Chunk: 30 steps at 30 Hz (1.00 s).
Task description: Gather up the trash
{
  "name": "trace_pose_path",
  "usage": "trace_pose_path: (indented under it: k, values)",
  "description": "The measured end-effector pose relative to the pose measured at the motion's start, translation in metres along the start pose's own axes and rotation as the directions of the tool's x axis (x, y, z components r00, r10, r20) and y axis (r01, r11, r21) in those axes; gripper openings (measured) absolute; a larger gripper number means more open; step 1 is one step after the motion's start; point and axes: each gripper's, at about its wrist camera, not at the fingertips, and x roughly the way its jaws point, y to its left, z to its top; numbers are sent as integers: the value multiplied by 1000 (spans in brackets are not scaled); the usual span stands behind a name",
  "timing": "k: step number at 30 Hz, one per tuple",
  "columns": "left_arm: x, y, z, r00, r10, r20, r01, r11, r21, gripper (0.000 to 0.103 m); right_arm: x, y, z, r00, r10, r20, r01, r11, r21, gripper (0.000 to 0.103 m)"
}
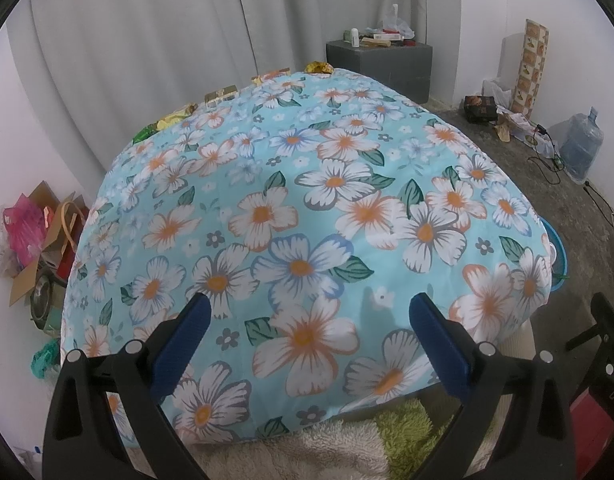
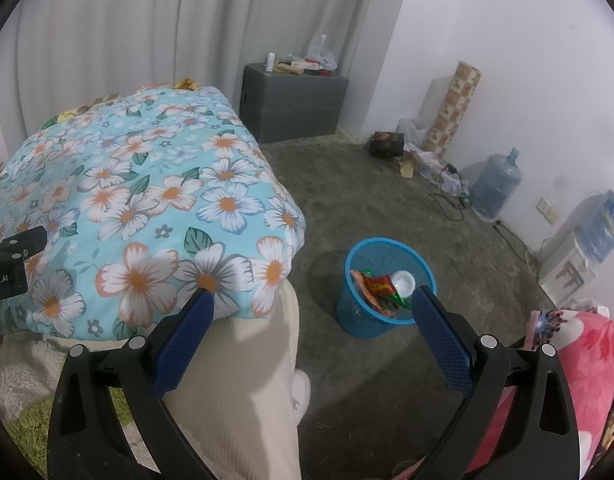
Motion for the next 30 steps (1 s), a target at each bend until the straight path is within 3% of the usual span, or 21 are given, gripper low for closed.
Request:
trace_pose_path:
  k: [30]
  values:
    - [3,1,-3,1000,-5,-11,5,1000,0,97,0,3,-1,1000,-4,1,4,1000,1,95]
